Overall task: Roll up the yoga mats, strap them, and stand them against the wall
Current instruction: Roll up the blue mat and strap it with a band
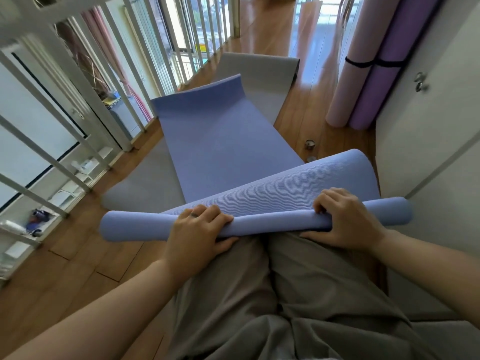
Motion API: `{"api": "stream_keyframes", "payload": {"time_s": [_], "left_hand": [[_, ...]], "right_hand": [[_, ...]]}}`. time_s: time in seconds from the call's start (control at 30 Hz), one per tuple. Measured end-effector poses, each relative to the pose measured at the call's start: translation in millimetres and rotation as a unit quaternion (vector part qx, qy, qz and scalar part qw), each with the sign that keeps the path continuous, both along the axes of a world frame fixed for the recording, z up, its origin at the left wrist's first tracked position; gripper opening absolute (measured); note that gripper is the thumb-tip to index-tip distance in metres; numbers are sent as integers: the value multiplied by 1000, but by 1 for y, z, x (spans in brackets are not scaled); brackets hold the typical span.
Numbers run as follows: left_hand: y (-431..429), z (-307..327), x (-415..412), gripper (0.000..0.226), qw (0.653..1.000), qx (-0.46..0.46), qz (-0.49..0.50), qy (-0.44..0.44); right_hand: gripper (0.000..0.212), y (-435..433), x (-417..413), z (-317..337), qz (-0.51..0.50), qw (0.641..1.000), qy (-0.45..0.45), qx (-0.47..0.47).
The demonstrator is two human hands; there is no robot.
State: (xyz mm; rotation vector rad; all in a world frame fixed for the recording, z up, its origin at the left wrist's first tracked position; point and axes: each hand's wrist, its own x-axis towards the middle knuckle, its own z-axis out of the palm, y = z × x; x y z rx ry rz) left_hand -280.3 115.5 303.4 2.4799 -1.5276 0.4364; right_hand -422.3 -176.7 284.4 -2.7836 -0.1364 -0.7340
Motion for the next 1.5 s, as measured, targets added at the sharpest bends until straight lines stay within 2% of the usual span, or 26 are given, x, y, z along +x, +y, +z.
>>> {"api": "stream_keyframes", "payload": {"time_s": [0.17, 0.3, 0.5, 0.6, 0.67, 0.8, 0.87, 1.0, 1.07, 1.1, 1.17, 1.23, 1.3, 1.4, 1.43, 1.5], "left_hand": [[-8, 12, 0, 38, 999, 26, 10, 44], [-16, 15, 4, 39, 997, 73, 15, 37], [-12, 18, -1, 44, 996, 84, 2, 36], [-5, 32, -1, 46, 996, 77, -19, 46], [1, 43, -4, 55, 995, 74, -30, 66], [6, 48, -17, 76, 986, 129, -18, 107], [4, 42, -21, 70, 979, 149, -8, 139], [-5, 33, -12, 26, 952, 151, 37, 265], [-6, 29, -1, 25, 938, 138, 26, 318], [-5, 27, 3, 34, 936, 129, 22, 326], [-7, 21, 13, 59, 943, 107, 18, 316], [-13, 17, 20, 66, 944, 82, 15, 318], [-18, 18, 23, 53, 949, 28, -12, 313], [-15, 13, 22, 13, 975, -70, -109, 179], [-11, 9, 19, 13, 979, -86, -127, 133], [-4, 4, 13, 28, 986, -81, -122, 77]], "right_hand": [[49, 9, -1, 2, -77, 996, -2, -46], [50, 23, 13, 6, -145, 989, -1, -19], [62, 18, 12, 8, -113, 992, -32, -37], [62, 12, 15, 24, -83, 995, -3, -51], [61, 13, 13, 34, -68, 997, 23, -38], [57, 18, -6, 31, -61, 997, 33, -24], [60, 20, -14, 23, -79, 995, 56, -1], [56, 18, -3, 20, -104, 982, 144, 59], [52, 14, 11, 20, -108, 970, 191, 100], [49, 12, 17, 19, -111, 966, 203, 116], [43, 8, 27, 16, -121, 957, 225, 139], [39, 5, 35, 13, -131, 948, 248, 152], [37, 3, 44, 12, -139, 942, 267, 151], [37, 1, 56, 8, -139, 941, 268, 155], [38, 0, 58, 5, -137, 944, 254, 161], [42, -2, 58, -2, -129, 954, 206, 173]]}}
